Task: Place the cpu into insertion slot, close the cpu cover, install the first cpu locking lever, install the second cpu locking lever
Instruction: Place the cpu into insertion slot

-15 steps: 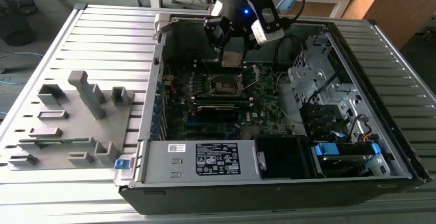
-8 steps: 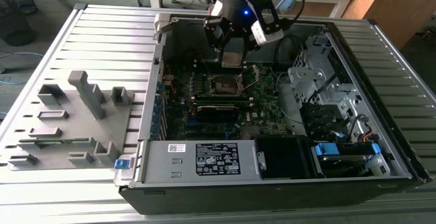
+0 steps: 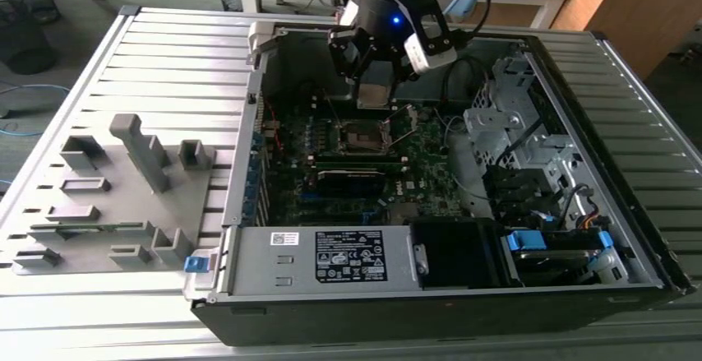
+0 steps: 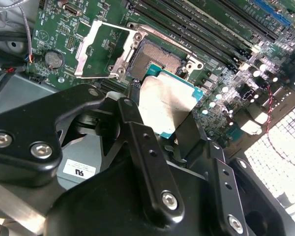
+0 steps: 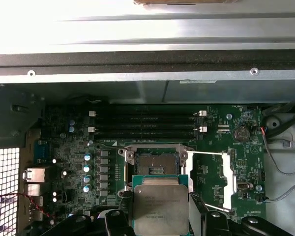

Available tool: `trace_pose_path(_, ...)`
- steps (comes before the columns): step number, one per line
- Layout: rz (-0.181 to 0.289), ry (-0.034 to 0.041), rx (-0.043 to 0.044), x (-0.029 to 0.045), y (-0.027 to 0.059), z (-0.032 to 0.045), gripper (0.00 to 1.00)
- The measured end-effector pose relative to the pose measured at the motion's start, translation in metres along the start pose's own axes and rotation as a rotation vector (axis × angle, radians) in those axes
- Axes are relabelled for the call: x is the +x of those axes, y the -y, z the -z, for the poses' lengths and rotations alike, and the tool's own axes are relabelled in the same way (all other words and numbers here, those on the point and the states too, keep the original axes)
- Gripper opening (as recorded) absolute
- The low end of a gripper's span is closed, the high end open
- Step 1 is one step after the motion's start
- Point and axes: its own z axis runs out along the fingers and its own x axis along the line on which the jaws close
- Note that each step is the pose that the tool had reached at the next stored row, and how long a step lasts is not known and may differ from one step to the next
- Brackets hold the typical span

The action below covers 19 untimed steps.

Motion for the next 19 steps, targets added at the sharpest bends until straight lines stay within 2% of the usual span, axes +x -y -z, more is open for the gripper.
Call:
trace_pose_path(9,-0.003,0.0003,0.0,0.0,0.0,-0.0002,0.54)
trace_pose_path(16,-0.053,0.0051,-0.0008,0.0,0.0001,-0.0007,0.54)
trace_pose_path(19,-0.058,0.0056,-0.0009,0.0,0.0,-0.0007,0.54)
